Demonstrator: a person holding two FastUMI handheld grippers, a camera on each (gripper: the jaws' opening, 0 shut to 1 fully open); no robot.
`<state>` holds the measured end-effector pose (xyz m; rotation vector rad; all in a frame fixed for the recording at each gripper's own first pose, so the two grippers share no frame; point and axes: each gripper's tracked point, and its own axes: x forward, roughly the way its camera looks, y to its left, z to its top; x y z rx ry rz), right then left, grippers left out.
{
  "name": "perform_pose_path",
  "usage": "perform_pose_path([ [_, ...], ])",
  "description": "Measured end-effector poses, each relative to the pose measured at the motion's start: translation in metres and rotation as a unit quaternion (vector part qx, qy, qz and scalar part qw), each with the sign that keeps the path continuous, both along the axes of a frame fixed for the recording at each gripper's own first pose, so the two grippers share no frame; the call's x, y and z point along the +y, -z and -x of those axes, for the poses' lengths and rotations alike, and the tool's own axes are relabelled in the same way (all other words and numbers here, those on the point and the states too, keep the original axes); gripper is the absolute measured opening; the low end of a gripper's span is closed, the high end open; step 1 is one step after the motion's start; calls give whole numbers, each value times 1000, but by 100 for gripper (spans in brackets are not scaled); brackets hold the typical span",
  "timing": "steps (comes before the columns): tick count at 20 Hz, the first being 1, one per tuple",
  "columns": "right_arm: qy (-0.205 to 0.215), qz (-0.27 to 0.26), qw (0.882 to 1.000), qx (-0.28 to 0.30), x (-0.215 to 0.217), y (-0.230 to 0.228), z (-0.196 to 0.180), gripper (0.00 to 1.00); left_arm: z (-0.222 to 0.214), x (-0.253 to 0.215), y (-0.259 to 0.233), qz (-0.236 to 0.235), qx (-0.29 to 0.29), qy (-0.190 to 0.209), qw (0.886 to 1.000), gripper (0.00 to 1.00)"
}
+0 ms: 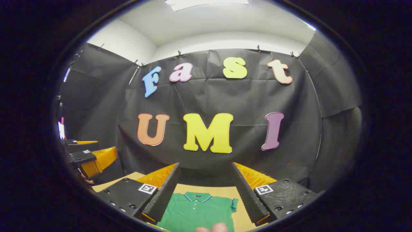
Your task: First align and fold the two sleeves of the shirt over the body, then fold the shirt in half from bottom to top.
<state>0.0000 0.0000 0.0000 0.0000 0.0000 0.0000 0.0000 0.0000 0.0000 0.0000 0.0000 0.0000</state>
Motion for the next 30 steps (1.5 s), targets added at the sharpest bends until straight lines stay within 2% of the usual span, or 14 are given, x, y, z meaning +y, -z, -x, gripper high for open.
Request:
perform_pose_path([
  [9,5,-13,1000,25,-11,13,-9,96,-10,-10,5,-9,4,5,1000,100],
  [19,21,-3,999,27,-38,17,-19,95,-15,-20,15,-7,24,3,1000,100],
  [26,32,-11,998,53,-54,36,-29,96,-26,-26,23,-6,32,7,999,100],
  [30,29,-10,995,96,-63,67,-45,96,-35,-30,29,-2,38,7,999,100],
])
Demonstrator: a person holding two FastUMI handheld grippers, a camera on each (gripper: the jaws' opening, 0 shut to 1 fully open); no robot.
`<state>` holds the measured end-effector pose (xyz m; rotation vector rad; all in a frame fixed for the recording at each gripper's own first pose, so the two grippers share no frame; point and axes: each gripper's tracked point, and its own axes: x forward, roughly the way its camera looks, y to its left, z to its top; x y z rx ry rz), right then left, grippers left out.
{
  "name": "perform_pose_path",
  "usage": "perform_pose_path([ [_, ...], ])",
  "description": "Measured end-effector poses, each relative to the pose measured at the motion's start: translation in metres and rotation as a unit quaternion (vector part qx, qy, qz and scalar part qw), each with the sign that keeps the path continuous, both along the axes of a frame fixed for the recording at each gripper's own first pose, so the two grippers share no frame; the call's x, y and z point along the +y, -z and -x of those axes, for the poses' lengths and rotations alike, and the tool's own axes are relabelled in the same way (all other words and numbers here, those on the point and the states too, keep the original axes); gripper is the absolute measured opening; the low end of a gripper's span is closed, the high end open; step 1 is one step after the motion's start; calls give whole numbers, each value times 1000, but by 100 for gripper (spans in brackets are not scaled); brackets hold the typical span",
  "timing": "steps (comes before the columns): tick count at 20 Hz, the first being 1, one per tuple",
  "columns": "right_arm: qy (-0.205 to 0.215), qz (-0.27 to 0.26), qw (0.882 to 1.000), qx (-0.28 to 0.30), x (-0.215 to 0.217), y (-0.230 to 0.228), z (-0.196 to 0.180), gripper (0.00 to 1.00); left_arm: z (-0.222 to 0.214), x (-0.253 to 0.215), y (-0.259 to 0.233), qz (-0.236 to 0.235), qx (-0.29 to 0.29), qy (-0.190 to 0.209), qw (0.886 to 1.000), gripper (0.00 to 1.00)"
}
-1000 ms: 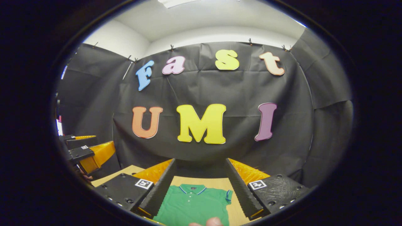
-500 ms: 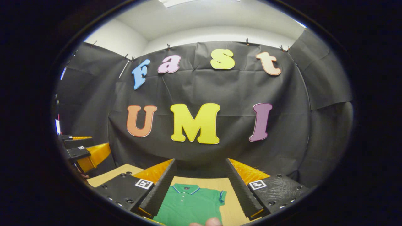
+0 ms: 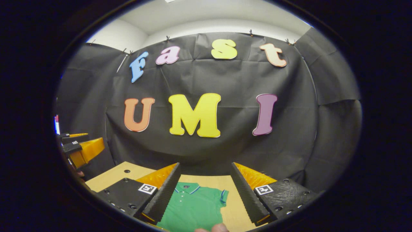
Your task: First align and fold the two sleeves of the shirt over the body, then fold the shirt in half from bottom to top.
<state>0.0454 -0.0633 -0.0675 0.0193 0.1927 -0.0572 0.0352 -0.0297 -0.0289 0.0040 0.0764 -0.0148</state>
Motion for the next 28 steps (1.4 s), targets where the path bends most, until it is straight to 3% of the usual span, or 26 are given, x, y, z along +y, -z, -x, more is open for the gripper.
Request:
perform_pose_path([
  [5,-9,1,998,70,-18,58,-27,95,-16,1,5,-3,3,-19,1000,100],
  [11,-18,9,987,159,-45,159,-79,95,-38,2,16,-7,9,-38,999,100],
  [15,-40,29,975,218,-65,230,-112,96,-53,-4,32,-7,31,-44,999,100],
  [25,-49,9,940,336,-92,369,-150,95,-76,-19,56,-16,63,-55,996,100],
  [26,-51,7,937,346,-93,376,-148,94,-77,-21,59,-18,68,-56,996,100],
  [28,-55,-8,928,368,-92,392,-148,83,-78,-23,60,-23,71,-57,996,100],
])
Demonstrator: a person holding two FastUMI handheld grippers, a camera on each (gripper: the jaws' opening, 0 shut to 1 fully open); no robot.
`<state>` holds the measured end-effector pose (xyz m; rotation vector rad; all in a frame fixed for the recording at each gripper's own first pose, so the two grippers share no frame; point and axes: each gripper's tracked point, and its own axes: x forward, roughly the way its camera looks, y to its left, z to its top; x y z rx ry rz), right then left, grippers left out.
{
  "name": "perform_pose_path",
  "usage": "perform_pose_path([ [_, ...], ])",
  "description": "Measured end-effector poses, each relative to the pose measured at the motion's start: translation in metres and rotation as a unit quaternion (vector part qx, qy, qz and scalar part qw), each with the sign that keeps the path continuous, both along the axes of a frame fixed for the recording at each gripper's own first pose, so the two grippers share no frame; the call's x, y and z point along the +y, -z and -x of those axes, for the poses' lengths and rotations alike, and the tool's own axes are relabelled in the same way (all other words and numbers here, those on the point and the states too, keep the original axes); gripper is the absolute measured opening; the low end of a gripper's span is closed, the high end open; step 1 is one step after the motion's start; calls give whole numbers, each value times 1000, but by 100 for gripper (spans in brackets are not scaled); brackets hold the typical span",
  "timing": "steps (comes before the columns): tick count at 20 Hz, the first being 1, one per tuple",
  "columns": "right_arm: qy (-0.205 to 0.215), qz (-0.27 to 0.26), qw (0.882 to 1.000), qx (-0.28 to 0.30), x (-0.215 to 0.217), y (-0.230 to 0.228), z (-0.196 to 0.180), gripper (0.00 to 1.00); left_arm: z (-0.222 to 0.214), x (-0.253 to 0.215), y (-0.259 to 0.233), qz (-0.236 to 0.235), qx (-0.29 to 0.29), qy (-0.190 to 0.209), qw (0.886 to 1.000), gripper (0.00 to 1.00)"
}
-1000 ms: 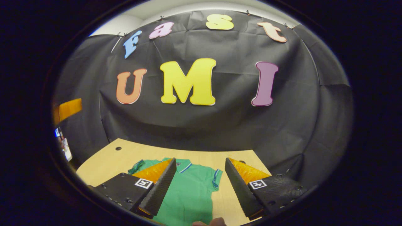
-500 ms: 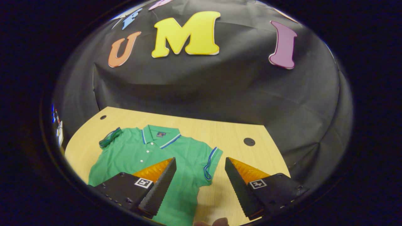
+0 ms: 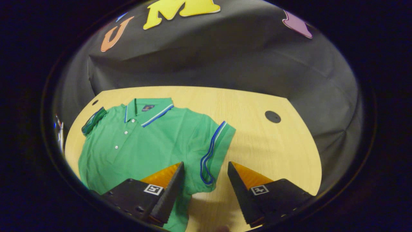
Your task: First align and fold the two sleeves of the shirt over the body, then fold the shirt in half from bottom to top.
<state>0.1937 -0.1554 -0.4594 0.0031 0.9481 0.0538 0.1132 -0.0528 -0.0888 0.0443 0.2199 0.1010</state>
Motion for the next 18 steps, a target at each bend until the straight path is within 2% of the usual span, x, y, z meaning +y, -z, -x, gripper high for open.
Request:
perform_pose_path([
  [3,15,-26,999,13,0,6,-3,41,0,-4,5,-8,7,4,1000,100],
  [4,21,-22,999,15,-3,7,-5,37,0,-5,6,-9,8,4,1000,100],
  [6,30,-27,999,16,-8,6,-6,11,-1,-6,5,-12,9,4,1000,100],
  [7,34,-34,999,18,-7,3,-5,2,-2,-7,5,-13,9,6,1000,100],
  [14,45,-52,997,-24,-2,-46,-15,0,5,-7,-1,-10,5,9,1000,100],
  [18,10,-58,997,-47,37,-82,-24,0,17,3,-5,-5,5,-4,1000,100],
])
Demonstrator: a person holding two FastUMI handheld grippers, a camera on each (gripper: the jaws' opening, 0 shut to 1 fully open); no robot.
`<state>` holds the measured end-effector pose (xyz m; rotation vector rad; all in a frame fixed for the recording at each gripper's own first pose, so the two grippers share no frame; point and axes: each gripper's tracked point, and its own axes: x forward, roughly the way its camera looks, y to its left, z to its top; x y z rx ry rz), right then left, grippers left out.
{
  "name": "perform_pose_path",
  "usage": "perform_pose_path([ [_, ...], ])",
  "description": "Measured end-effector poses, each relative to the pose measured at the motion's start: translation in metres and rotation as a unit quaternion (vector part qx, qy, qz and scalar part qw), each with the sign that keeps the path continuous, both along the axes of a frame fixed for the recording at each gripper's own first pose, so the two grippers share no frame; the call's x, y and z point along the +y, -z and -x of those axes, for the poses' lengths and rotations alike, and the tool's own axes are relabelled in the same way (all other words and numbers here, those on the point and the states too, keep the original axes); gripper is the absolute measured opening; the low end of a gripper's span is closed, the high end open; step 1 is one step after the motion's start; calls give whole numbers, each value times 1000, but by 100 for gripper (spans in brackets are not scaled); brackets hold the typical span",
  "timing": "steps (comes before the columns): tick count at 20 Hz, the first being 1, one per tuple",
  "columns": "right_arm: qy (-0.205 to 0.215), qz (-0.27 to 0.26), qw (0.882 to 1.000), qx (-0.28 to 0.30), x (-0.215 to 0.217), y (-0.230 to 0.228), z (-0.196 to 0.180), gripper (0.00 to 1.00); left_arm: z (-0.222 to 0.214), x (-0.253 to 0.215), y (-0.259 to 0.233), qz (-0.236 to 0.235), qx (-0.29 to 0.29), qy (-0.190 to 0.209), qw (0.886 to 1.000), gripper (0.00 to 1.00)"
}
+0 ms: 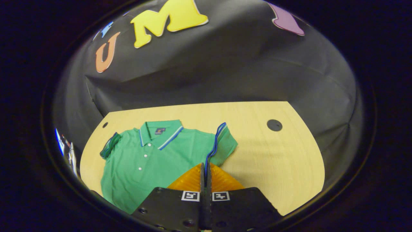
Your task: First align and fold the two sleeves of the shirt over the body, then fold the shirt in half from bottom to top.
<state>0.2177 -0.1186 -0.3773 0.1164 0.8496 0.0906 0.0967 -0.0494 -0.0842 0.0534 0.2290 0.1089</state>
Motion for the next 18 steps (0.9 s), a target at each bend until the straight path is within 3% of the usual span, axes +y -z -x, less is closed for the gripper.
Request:
perform_pose_path([
  [10,-62,-3,998,11,122,11,-9,0,37,60,-11,-15,0,-52,999,100],
  [12,-61,-22,998,11,136,6,-5,7,39,71,-10,-13,2,-60,998,100],
  [15,-34,-17,999,-11,134,-9,-3,87,39,79,-6,-8,4,-63,998,100],
  [18,-17,-7,999,-45,123,-43,9,90,33,77,9,3,15,-41,999,100],
])
